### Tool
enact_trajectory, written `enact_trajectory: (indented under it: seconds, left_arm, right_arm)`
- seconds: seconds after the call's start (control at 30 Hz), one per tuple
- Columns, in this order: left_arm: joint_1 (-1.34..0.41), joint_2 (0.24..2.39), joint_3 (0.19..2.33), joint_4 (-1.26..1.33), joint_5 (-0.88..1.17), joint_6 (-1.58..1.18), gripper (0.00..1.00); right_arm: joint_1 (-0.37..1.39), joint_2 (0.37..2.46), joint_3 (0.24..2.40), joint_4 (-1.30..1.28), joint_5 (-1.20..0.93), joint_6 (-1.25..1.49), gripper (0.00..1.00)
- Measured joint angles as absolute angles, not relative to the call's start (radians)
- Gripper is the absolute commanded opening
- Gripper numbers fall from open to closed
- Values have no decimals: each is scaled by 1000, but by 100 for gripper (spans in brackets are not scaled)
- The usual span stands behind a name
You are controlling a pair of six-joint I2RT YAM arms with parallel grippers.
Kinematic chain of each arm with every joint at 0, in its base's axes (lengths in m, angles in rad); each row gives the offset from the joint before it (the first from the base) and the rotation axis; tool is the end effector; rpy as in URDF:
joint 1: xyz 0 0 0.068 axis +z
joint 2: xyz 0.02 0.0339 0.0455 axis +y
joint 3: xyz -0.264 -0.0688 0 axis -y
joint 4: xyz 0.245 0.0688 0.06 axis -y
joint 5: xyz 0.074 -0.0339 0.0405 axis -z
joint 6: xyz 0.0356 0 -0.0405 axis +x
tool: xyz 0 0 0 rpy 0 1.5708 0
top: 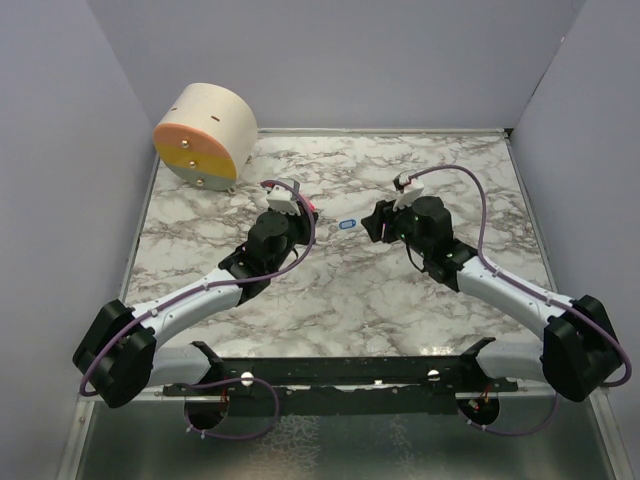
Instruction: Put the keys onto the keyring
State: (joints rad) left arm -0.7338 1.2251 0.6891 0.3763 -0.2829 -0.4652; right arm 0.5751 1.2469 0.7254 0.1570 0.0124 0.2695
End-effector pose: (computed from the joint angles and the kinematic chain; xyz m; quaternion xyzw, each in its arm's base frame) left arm 0.2136 -0.1792 0.2711 0.0103 0.7591 -0.2736 0.5906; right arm 0.2358 0.1523 0.2547 -0.1219 0.8145 0.2278 0.5195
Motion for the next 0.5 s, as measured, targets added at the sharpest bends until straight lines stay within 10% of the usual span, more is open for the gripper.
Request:
enact_trajectory:
  seconds: [0.5]
  left_arm:
    - [-719, 1261, 690, 371, -297, -463, 0]
  right_arm:
    - [575, 1416, 764, 137, 38, 265, 43]
